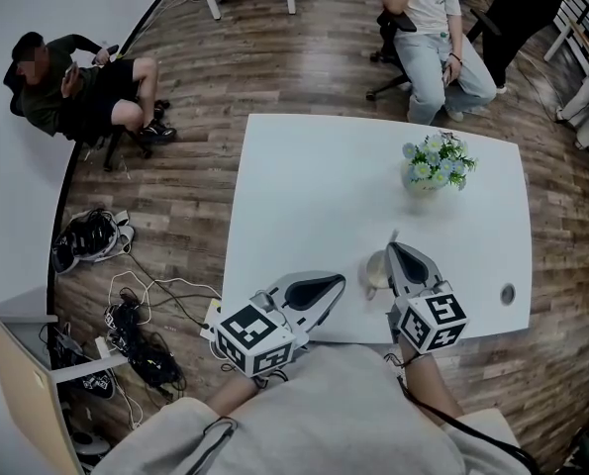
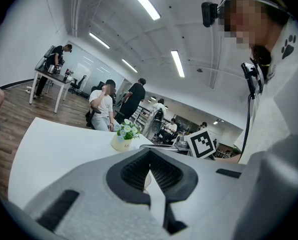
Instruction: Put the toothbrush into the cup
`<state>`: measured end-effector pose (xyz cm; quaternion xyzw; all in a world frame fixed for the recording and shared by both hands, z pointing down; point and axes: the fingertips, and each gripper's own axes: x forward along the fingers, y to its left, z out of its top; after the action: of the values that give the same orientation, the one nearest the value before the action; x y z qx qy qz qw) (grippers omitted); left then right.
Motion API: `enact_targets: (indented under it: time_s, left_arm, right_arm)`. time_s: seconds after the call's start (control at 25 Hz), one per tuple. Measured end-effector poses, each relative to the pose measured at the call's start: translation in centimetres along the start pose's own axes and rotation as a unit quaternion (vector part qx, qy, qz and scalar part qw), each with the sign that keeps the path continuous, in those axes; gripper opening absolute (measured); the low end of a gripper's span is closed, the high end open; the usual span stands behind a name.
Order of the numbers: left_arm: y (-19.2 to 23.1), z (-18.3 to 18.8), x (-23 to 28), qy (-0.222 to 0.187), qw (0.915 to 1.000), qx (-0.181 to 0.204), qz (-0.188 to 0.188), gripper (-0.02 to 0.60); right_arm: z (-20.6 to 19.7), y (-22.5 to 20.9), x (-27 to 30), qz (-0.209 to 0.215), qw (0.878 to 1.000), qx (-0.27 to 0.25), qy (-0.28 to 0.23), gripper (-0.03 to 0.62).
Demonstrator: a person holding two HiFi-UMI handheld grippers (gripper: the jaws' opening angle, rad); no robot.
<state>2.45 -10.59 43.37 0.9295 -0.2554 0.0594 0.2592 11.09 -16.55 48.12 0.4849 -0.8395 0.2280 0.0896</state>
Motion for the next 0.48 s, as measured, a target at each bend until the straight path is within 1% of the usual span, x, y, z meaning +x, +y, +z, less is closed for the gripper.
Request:
enact_targets:
  time_s: [0.24,0.48]
  left_arm:
    - [-0.6,0.0,-0.1,-0.001,0.9999,0.003,-0.01,0.006]
    - [-1.0,-0.4,0.1,0.0,0.9998,0.008,-0.02,0.006]
  right_arm:
    - [1.7,3.4,-1.9,0.025,0.999,-0.009,-0.02,0.017]
    - [2.1,6.3,-4.1,0.046,0.998,-0.015,-0.032,0.017]
